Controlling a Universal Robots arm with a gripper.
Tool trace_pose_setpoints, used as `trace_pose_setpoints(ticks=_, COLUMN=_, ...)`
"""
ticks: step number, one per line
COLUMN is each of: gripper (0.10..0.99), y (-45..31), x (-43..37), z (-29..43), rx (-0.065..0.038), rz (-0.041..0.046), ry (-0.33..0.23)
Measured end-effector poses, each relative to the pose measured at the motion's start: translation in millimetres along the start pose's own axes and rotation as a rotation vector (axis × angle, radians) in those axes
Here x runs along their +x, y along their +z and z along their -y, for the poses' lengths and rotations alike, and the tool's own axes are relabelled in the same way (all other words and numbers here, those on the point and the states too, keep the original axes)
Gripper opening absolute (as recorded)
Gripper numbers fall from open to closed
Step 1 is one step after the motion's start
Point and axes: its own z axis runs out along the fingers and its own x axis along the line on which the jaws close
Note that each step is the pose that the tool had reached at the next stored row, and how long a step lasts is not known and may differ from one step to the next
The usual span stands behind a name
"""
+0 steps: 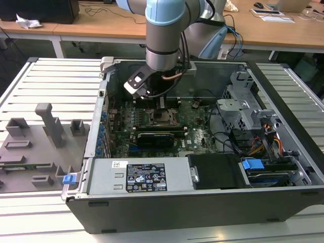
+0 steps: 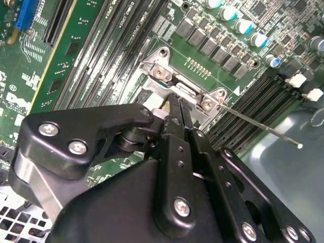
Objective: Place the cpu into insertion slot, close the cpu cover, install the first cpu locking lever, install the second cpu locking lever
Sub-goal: 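Close the cpu cover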
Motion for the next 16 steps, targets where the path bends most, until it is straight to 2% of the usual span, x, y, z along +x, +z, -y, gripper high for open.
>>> trace_pose_setpoints(ticks=1, gripper=0.157, y=0.6, x=0.0, z=-1.6, rx=-0.001, rz=-0.0005, ry=0.000)
trace_pose_setpoints(ticks=4, gripper=0.157, y=1.9, x=-0.8, z=-12.3, rx=0.000, rz=-0.0003, ry=0.000)
trace_pose_setpoints(ticks=10, gripper=0.157, y=2.2, x=-1.9, z=-25.0, rx=-0.001, rz=-0.0003, ry=-0.002)
trace_pose_setpoints(ticks=12, gripper=0.157, y=-0.3, x=-1.6, z=-25.7, rx=-0.003, rz=-0.0023, ry=-0.005)
trace_pose_setpoints(ticks=13, gripper=0.157, y=-5.1, x=-1.4, z=-25.7, rx=-0.002, rz=-0.0007, ry=-0.009)
trace_pose_setpoints(ticks=14, gripper=0.157, y=-6.7, x=-1.5, z=-25.2, rx=-0.003, rz=0.0002, ry=-0.010)
trace_pose_setpoints(ticks=16, gripper=0.157, y=-8.0, x=-1.2, z=-20.8, rx=-0.009, rz=0.0005, ry=-0.011)
